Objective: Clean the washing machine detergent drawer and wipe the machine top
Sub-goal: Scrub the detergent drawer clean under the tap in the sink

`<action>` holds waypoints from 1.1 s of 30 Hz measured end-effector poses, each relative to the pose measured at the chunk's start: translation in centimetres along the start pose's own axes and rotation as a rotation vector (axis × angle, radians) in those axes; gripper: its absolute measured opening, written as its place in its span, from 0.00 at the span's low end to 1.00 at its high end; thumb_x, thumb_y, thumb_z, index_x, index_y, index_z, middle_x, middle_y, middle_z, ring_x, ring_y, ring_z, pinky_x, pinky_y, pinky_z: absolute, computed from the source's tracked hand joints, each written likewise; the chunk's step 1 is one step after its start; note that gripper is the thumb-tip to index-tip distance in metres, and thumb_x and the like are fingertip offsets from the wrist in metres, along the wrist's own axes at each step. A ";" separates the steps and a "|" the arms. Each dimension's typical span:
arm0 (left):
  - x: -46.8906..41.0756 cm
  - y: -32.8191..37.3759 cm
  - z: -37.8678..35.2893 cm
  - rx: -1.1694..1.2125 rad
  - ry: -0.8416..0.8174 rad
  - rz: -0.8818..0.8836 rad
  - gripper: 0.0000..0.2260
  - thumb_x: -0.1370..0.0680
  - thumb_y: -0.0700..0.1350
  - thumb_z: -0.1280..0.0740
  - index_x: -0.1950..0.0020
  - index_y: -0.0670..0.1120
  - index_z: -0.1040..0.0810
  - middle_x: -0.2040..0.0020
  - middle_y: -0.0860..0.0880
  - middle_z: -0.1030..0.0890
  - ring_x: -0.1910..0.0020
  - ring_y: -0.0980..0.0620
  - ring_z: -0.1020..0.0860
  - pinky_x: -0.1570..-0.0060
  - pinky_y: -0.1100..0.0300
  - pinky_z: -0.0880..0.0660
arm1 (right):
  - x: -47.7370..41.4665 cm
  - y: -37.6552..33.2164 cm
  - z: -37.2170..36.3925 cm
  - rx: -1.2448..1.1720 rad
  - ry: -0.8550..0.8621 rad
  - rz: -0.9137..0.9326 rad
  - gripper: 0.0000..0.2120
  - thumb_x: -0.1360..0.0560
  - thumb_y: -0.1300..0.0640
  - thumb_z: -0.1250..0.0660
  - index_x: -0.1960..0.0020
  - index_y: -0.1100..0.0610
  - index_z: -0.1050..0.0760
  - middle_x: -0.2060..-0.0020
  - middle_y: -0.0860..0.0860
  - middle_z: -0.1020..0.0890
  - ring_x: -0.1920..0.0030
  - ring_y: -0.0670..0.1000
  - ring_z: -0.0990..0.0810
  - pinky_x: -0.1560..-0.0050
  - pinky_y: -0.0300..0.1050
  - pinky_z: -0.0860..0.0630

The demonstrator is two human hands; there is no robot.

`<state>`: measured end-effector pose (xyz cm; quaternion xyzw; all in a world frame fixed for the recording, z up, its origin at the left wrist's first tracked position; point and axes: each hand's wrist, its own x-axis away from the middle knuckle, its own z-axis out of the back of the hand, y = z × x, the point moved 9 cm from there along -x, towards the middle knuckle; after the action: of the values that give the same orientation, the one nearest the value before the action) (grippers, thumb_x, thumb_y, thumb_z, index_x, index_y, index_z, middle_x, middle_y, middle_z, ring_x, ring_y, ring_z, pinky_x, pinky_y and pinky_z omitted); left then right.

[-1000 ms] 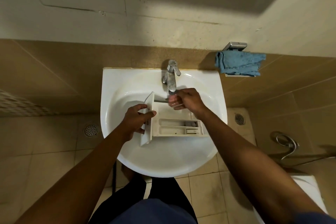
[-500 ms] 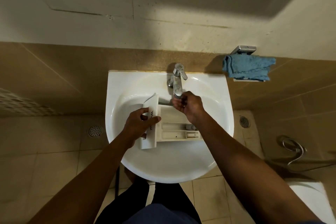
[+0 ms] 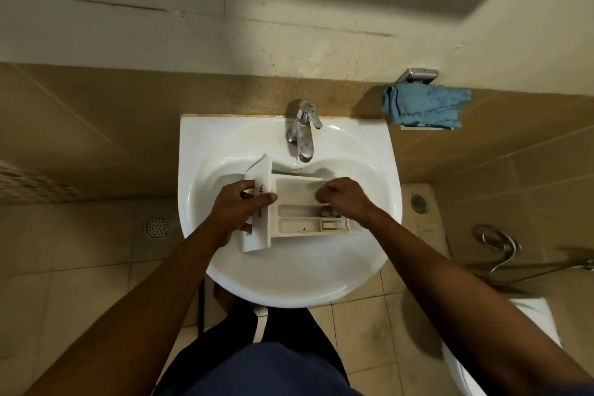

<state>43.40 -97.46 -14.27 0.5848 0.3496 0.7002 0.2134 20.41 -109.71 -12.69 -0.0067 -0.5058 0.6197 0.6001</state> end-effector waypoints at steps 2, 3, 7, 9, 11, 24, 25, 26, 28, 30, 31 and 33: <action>0.0 0.0 0.0 0.004 -0.005 0.001 0.29 0.28 0.52 0.20 0.30 0.49 0.22 0.51 0.46 0.17 0.54 0.48 0.18 0.62 0.47 0.16 | 0.0 1.4 2.3 0.202 0.093 0.042 0.07 0.25 0.59 0.29 0.58 0.60 0.14 0.62 0.54 0.13 0.64 0.51 0.13 0.51 0.50 0.17; 0.0 0.0 0.0 0.010 -0.008 0.000 0.28 0.28 0.52 0.20 0.30 0.50 0.22 0.51 0.46 0.17 0.54 0.49 0.18 0.62 0.47 0.16 | 0.1 1.7 2.8 0.228 0.138 0.073 0.06 0.26 0.59 0.29 0.59 0.58 0.14 0.64 0.53 0.13 0.64 0.51 0.13 0.49 0.53 0.16; 0.0 -0.1 -0.1 0.018 -0.020 0.006 0.27 0.28 0.51 0.20 0.31 0.51 0.22 0.52 0.47 0.17 0.54 0.49 0.18 0.61 0.47 0.16 | 0.7 -1.2 0.2 0.423 0.134 0.269 0.06 0.28 0.57 0.23 0.51 0.53 0.14 0.57 0.48 0.13 0.56 0.49 0.15 0.48 0.50 0.18; 0.1 0.1 -0.1 0.007 -0.022 0.001 0.26 0.28 0.52 0.20 0.32 0.51 0.22 0.51 0.47 0.17 0.52 0.49 0.17 0.61 0.46 0.16 | 0.7 -2.2 -2.3 0.591 0.067 0.311 0.10 0.29 0.46 0.22 0.49 0.47 0.15 0.55 0.44 0.14 0.54 0.46 0.18 0.52 0.44 0.22; 0.0 0.0 0.0 0.003 -0.017 0.000 0.28 0.28 0.52 0.20 0.31 0.51 0.22 0.50 0.47 0.17 0.50 0.48 0.17 0.61 0.46 0.15 | 0.4 -2.8 -3.2 0.725 0.112 0.362 0.10 0.27 0.43 0.25 0.51 0.47 0.16 0.55 0.44 0.15 0.53 0.48 0.19 0.56 0.43 0.27; 0.0 -0.2 0.1 0.004 0.024 0.017 0.30 0.30 0.53 0.19 0.31 0.49 0.21 0.47 0.46 0.16 0.48 0.46 0.17 0.62 0.46 0.15 | 0.0 -2.8 -3.6 0.469 0.060 0.420 0.05 0.31 0.55 0.20 0.58 0.51 0.16 0.62 0.46 0.15 0.61 0.48 0.18 0.59 0.45 0.22; 0.1 -0.2 0.2 0.006 0.030 0.017 0.30 0.30 0.53 0.19 0.31 0.49 0.21 0.48 0.46 0.16 0.49 0.46 0.17 0.62 0.47 0.15 | 0.1 -2.9 -3.7 0.484 0.073 0.449 0.04 0.30 0.57 0.22 0.59 0.50 0.16 0.62 0.45 0.15 0.60 0.48 0.19 0.59 0.45 0.24; 0.1 -0.2 0.3 0.009 0.033 0.017 0.30 0.30 0.53 0.19 0.31 0.49 0.21 0.48 0.46 0.16 0.49 0.46 0.17 0.62 0.47 0.16 | 0.2 -2.8 -3.6 0.472 0.062 0.477 0.07 0.31 0.62 0.24 0.58 0.51 0.15 0.61 0.45 0.14 0.60 0.47 0.18 0.59 0.44 0.24; 0.3 -0.2 0.3 0.015 0.033 0.020 0.30 0.30 0.53 0.19 0.30 0.49 0.22 0.48 0.46 0.16 0.49 0.46 0.17 0.63 0.48 0.16 | -0.2 -1.8 -2.5 0.486 0.015 0.489 0.15 0.33 0.71 0.29 0.56 0.54 0.13 0.59 0.48 0.13 0.58 0.48 0.16 0.55 0.40 0.22; 0.4 -0.1 0.2 0.018 0.028 0.024 0.31 0.30 0.53 0.19 0.29 0.49 0.23 0.48 0.47 0.16 0.49 0.46 0.17 0.63 0.49 0.16 | -0.7 -0.8 -0.5 0.502 0.024 0.403 0.14 0.32 0.73 0.29 0.56 0.56 0.12 0.58 0.52 0.12 0.56 0.49 0.15 0.50 0.39 0.21; 0.4 -0.1 0.1 0.020 0.027 0.027 0.31 0.30 0.53 0.19 0.29 0.49 0.23 0.48 0.47 0.16 0.49 0.47 0.17 0.62 0.48 0.16 | -0.9 -0.8 0.5 0.432 0.069 0.342 0.11 0.30 0.71 0.28 0.57 0.57 0.12 0.58 0.53 0.12 0.57 0.48 0.16 0.48 0.41 0.20; 0.4 -0.1 0.1 0.021 0.024 0.029 0.30 0.29 0.52 0.19 0.29 0.50 0.22 0.48 0.48 0.16 0.49 0.48 0.18 0.61 0.48 0.16 | -1.4 -1.8 1.5 0.017 0.138 0.211 0.08 0.27 0.70 0.30 0.59 0.62 0.14 0.61 0.56 0.13 0.60 0.52 0.15 0.49 0.47 0.18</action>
<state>43.36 -97.13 -14.08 0.5838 0.3510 0.7063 0.1928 21.23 -112.09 -11.60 -0.0974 -0.4544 0.6816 0.5652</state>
